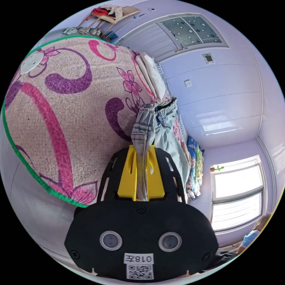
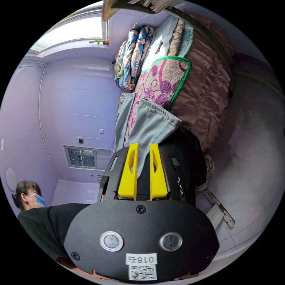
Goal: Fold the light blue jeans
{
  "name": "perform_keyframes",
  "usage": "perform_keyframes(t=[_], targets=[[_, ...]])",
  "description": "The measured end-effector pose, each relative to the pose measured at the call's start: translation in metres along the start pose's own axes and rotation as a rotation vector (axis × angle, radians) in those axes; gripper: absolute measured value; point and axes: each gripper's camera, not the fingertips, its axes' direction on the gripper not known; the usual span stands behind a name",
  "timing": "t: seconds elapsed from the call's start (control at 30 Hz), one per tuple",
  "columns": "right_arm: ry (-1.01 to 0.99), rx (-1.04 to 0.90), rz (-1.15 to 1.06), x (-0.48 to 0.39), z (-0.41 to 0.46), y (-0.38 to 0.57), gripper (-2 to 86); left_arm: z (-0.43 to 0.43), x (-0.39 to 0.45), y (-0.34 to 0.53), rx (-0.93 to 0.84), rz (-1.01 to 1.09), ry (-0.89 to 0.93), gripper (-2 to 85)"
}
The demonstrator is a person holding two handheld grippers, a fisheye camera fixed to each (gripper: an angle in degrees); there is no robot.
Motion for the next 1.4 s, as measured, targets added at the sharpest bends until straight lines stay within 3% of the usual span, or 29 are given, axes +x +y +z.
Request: perform_keyframes(t=[0.27,0.6,0.83,0.97,1.4], targets=[[0.092,-0.041,0.067,0.022,0.008,-0.009,9.9,-0.003,0.015,-0.001,0.036,0.059,0.014,-0.7],[0.011,-0.047,0.118,0.058,0.025,-0.043,13.4,-0.003,0.026,-0.015,0.007,0.083,0.013,-0.8],[-0.019,-0.050,0.095,0.053,0.040,-0.069,10.3,-0.004,0.027,-0.018,0.010,0.089,0.025,-0.9],[-0.033,-0.010,0.069,0.027,0.032,-0.073,1.5,-0.009,0.026,-0.018,0.027,0.086,0.049,-0.8],[-0.374,0.077,-0.183,-0.117,-0.038,-0.118,-0.1,-0.080,0.024,0.007,0.034,0.156,0.155,-0.8]])
